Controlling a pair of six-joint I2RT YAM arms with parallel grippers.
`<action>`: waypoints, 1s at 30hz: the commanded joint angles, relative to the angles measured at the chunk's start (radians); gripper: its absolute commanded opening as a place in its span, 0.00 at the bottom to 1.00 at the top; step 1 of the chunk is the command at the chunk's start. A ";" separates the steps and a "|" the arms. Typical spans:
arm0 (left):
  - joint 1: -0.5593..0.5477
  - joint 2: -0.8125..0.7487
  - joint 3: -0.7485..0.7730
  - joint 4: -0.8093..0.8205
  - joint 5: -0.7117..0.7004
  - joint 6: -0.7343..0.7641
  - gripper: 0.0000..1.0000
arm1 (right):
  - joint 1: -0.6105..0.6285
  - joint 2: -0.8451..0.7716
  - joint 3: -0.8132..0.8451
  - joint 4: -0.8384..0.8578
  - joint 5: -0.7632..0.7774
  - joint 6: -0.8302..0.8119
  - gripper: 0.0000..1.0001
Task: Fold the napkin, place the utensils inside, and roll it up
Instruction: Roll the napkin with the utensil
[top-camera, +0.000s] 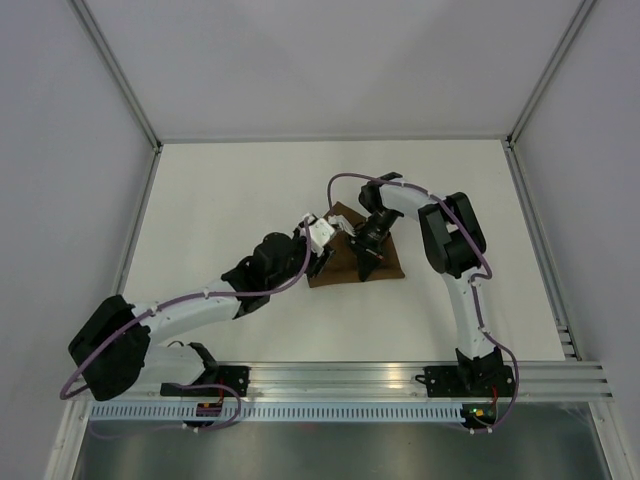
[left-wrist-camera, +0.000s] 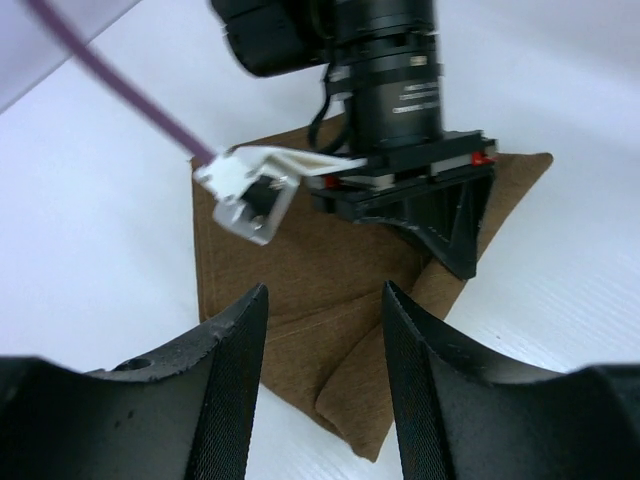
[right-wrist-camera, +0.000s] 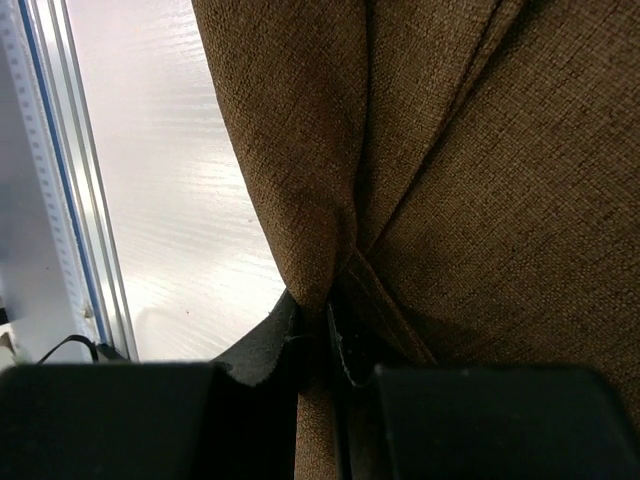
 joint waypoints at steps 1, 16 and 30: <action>-0.080 0.066 0.014 0.094 -0.120 0.164 0.55 | 0.004 0.106 0.027 0.031 0.081 -0.023 0.14; -0.251 0.455 0.218 -0.048 -0.087 0.345 0.57 | -0.010 0.182 0.113 -0.021 0.088 -0.013 0.14; -0.249 0.587 0.249 -0.075 -0.122 0.382 0.56 | -0.016 0.209 0.143 -0.044 0.084 -0.013 0.13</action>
